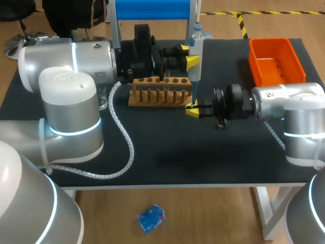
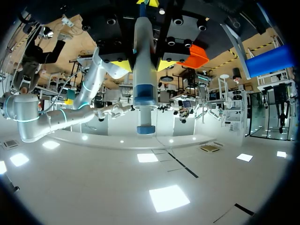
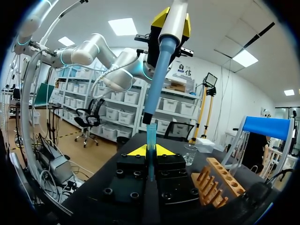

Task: Invert the test tube, pick up the pipette, mount the tip to pipette, aspirate from beaker and dispense into the tube, eject the tip, return the pipette, and cap with the stopper.

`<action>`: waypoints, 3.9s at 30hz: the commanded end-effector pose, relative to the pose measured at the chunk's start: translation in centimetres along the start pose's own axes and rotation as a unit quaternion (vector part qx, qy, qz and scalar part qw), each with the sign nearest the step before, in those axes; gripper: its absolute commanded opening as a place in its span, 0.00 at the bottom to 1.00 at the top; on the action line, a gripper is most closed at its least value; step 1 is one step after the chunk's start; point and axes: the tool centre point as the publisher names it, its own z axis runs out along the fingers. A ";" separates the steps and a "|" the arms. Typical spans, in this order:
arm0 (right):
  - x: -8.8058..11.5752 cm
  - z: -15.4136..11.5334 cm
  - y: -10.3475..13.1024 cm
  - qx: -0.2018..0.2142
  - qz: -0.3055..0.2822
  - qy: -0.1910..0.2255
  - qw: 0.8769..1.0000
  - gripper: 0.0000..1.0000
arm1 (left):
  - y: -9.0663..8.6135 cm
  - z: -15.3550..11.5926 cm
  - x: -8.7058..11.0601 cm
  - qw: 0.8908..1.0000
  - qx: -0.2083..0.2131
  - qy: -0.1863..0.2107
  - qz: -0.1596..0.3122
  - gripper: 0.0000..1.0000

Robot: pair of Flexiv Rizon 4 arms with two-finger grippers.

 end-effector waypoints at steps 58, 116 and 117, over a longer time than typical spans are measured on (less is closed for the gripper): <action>0.4 0.2 0.7 -0.012 0.016 -0.005 1.000 0.00 | 0.1 0.0 0.0 1.000 0.001 0.000 0.000 0.00; -0.7 0.2 1.4 0.019 0.027 0.012 0.999 0.00 | 0.1 0.0 0.0 1.000 0.001 0.000 0.000 0.00; -0.7 0.2 1.4 0.019 0.027 0.012 0.999 0.00 | 0.1 0.0 0.0 1.000 0.001 0.000 0.000 0.00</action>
